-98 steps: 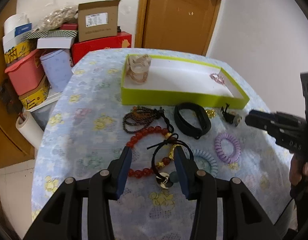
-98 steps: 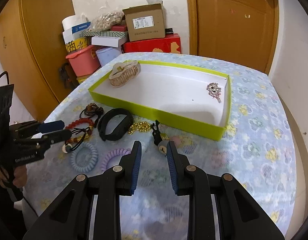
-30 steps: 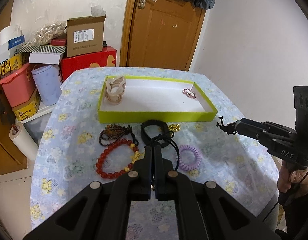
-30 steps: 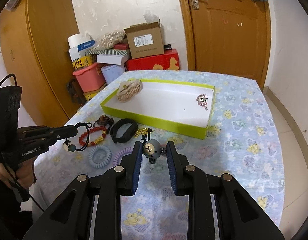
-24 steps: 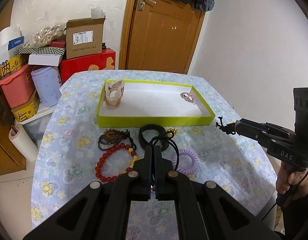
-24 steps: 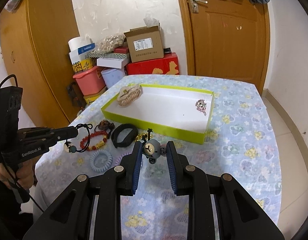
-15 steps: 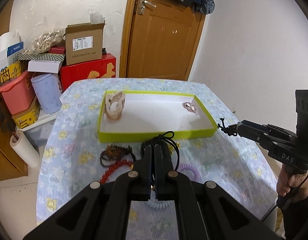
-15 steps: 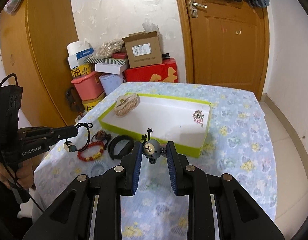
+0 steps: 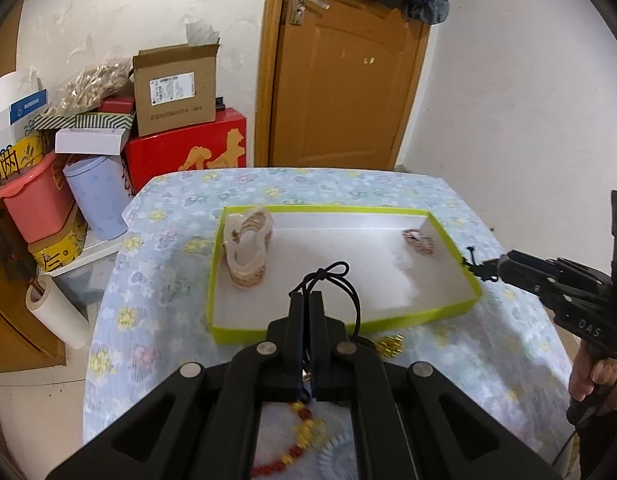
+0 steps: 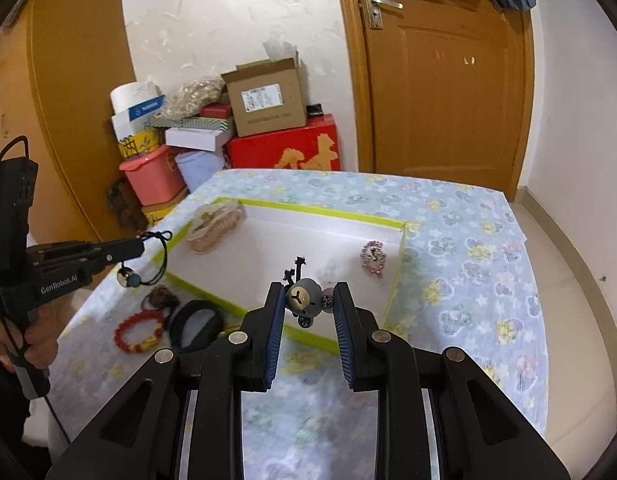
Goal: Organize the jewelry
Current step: 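Release the keychain into the green box while the left tool drops the hair tie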
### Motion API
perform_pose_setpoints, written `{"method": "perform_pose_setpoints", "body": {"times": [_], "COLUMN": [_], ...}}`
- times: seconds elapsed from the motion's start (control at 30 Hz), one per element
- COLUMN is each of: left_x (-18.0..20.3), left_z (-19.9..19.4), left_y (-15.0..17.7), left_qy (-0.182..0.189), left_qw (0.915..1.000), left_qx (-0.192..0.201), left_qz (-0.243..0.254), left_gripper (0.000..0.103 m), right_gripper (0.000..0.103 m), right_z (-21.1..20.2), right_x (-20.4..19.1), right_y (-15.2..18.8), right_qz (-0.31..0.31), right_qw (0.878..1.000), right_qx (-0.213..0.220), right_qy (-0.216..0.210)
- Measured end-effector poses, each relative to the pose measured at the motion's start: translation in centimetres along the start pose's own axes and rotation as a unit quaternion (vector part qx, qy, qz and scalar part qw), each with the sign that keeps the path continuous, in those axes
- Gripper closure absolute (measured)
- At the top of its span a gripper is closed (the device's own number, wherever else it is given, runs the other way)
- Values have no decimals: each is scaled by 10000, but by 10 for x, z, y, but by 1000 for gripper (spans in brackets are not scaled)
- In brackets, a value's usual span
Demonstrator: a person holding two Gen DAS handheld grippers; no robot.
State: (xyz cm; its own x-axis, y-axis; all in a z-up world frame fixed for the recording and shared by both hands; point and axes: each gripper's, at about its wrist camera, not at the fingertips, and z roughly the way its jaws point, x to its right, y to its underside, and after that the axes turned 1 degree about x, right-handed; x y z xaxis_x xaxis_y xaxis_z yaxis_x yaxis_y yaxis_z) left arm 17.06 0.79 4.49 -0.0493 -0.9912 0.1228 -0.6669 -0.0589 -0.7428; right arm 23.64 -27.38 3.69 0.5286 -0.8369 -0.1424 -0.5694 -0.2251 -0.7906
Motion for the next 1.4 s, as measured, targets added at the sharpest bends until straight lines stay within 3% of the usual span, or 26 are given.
{"method": "perform_pose_setpoints", "body": {"times": [0.4, 0.9, 1.27, 1.4], "left_x": [-33, -41, -41, -40], "left_z": [48, 79, 72, 63], "left_y": [-6, -1, 5, 7], "left_qy": [-298, -525, -608, -575], "left_qw": [9988, 9966, 9960, 9964], "left_qx": [-314, -602, -597, -554], "left_qz": [-240, -225, -257, -283], "left_gripper": [101, 101, 99, 88], "right_gripper": [77, 77, 73, 65], "right_z": [51, 70, 66, 58], "right_x": [17, 21, 18, 14], "right_y": [7, 12, 14, 14], "right_qz": [29, 23, 27, -4], "right_qw": [9987, 9969, 9968, 9974], "right_qx": [-489, -742, -768, -691], "right_qy": [170, 261, 211, 189]}}
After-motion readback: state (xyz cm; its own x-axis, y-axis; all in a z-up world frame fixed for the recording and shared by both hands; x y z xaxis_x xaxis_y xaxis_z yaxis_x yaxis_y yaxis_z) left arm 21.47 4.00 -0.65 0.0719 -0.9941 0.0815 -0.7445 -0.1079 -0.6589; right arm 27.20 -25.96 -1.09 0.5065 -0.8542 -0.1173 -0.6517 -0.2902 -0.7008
